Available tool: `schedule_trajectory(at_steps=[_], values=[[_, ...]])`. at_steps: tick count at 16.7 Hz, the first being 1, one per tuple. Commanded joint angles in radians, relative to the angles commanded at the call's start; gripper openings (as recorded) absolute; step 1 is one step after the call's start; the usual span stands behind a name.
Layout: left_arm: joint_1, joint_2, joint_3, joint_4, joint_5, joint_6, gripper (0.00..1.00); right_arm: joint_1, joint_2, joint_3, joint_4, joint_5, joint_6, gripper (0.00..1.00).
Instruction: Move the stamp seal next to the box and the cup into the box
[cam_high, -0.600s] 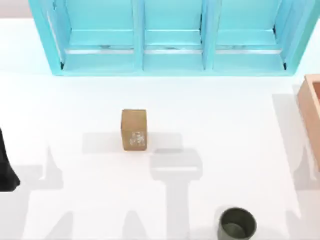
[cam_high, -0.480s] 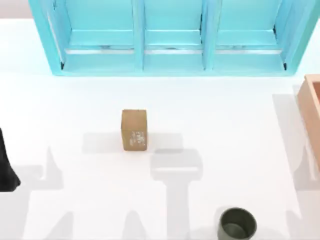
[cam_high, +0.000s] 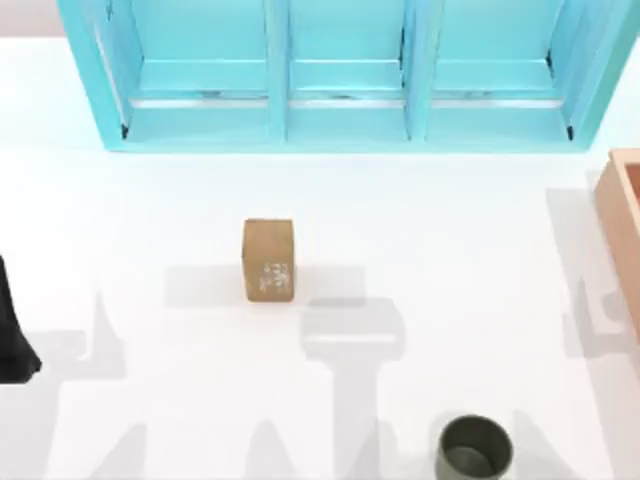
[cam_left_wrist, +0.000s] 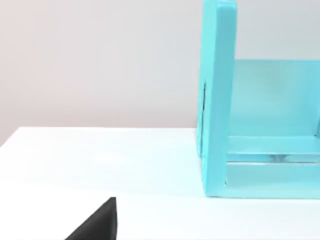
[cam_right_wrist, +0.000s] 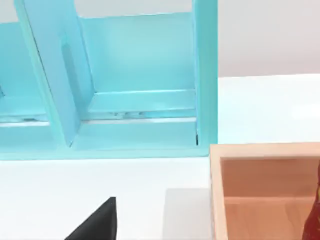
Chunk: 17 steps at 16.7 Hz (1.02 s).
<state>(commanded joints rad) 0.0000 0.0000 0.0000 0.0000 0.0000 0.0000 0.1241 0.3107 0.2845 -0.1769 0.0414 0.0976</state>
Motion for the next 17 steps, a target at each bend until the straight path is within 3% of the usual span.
schedule_trajectory(at_steps=[6, 17], values=[[0.000, 0.000, 0.000, 0.000, 0.000, 0.000, 1.00, 0.184, 0.534, 0.466, -0.317, 0.067, 0.145, 1.00], [0.000, 0.000, 0.000, 0.000, 0.000, 0.000, 1.00, 0.525, 1.680, 1.531, -1.001, 0.160, 0.462, 1.00]])
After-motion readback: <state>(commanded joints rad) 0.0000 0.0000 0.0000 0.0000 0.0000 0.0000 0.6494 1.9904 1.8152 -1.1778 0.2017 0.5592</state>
